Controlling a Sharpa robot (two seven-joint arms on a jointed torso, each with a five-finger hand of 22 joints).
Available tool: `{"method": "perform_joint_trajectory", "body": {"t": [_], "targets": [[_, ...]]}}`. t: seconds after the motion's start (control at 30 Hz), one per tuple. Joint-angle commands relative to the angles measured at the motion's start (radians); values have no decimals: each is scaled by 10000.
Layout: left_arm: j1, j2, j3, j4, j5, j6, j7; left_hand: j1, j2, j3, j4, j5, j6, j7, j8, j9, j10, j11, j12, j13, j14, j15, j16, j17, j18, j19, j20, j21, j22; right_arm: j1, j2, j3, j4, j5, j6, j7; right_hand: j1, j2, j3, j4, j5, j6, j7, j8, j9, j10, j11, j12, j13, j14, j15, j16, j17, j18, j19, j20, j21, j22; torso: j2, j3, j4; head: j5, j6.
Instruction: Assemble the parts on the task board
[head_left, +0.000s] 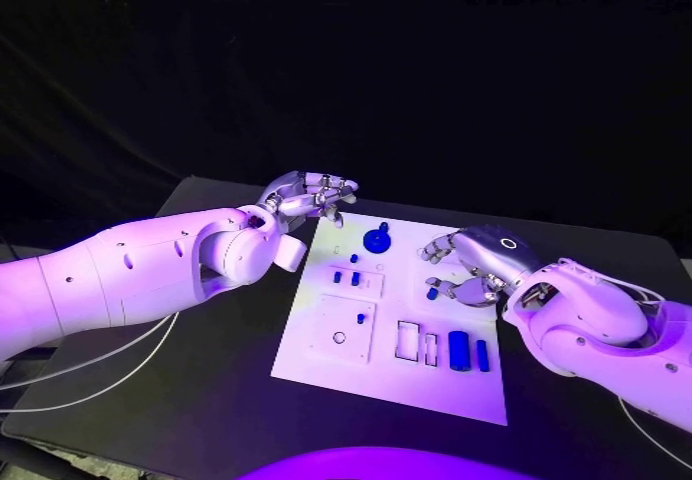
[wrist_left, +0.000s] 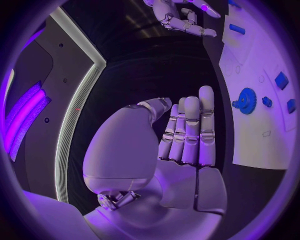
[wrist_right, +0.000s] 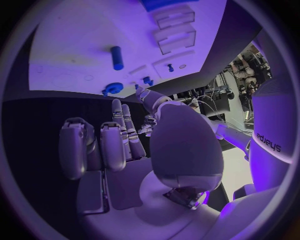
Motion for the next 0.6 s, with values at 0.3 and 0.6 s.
{"method": "perform_joint_trajectory", "body": {"t": [0.3, 0.6], "targets": [[10, -16, -5, 40, -11, 198, 30, -4, 85, 40, 17, 47, -47, -34, 19, -9, -37, -6, 51, 13, -86, 5, -25, 8, 64, 10, 84, -37, -9, 200, -380, -34, -323, 552, 2054, 108, 569, 318, -1717, 417, 205, -98, -95, -218, -71, -471, 69, 280, -177, 209, 118, -129, -204, 226, 9, 120, -347, 1589, 11, -1, 6, -392, 105], [10, 1, -7, 25, -11, 201, 27, -8, 96, 46, 17, 43, -52, -33, 27, -11, -52, -5, 72, 18, -88, 5, -26, 9, 64, 13, 84, -43, -13, 199, 82, -136, -681, 690, 1926, 233, 781, 473, -1848, 515, 206, -183, -92, -310, -117, -357, 32, 441, -194, 214, 91, -129, -222, 220, 39, 99, -323, 1604, 18, -8, 36, -419, 94]]}}
